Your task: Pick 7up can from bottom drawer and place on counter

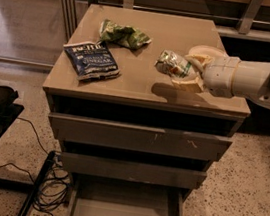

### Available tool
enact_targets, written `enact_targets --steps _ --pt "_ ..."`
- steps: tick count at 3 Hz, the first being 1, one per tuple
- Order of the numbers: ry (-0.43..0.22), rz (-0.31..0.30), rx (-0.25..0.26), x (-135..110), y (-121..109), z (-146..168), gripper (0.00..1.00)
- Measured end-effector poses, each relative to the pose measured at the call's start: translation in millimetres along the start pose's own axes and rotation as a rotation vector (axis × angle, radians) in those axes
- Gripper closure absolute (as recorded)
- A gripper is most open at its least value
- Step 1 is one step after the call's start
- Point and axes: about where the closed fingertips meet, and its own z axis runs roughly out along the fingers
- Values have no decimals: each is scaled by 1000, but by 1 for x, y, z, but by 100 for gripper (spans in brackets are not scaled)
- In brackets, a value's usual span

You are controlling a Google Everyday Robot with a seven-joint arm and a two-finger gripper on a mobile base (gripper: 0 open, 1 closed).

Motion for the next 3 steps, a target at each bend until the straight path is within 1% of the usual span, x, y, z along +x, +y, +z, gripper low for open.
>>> enact_targets --steps 1,2,3 --pt "47 36 33 -3 -14 14 100" --pt "91 60 25 -1 -20 35 100" --pt "128 77 8 7 -20 54 100"
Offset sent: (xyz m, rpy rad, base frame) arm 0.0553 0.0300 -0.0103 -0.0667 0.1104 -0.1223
